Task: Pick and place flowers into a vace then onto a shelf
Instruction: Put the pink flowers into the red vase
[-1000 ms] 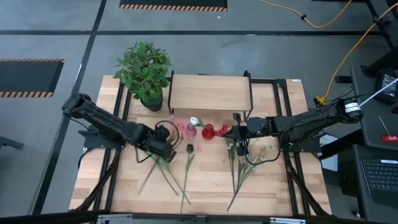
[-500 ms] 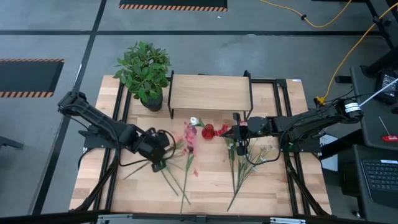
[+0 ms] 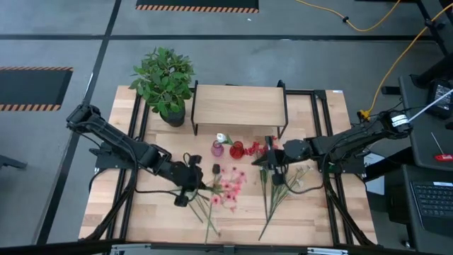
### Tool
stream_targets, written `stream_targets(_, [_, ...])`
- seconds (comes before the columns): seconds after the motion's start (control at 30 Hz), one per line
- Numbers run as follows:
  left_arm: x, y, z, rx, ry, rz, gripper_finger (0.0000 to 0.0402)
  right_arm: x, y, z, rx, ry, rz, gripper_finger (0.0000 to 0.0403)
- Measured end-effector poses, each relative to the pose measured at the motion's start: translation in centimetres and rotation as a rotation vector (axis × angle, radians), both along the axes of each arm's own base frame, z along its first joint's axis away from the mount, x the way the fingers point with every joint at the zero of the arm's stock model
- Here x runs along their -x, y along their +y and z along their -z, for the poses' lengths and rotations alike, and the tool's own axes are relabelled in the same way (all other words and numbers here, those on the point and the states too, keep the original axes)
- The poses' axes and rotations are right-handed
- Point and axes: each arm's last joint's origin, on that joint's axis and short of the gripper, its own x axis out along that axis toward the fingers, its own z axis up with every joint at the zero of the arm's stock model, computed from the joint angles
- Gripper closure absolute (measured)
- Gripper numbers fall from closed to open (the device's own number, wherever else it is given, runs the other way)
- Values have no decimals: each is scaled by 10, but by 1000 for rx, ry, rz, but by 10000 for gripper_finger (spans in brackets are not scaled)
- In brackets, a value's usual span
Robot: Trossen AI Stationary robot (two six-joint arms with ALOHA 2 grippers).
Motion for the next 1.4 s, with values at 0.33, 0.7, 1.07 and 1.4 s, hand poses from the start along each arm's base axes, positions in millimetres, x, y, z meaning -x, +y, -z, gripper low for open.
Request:
stream_targets(0.33, [-14, 9, 13, 12, -525, 59, 398, 7, 33, -8, -6, -89, -119, 389])
stream_targets(0.7, [-19, 18, -6, -44, -737, -90, 398, 6, 41, -27, 16, -300, -107, 389])
stream_targets(1.07, [-29, 28, -9, -22, -837, -156, 398, 5, 40, -31, 2, -333, -102, 389])
stream_targets(1.4, [-58, 18, 0, -84, -846, -118, 398, 5, 40, -31, -1, -330, -101, 389])
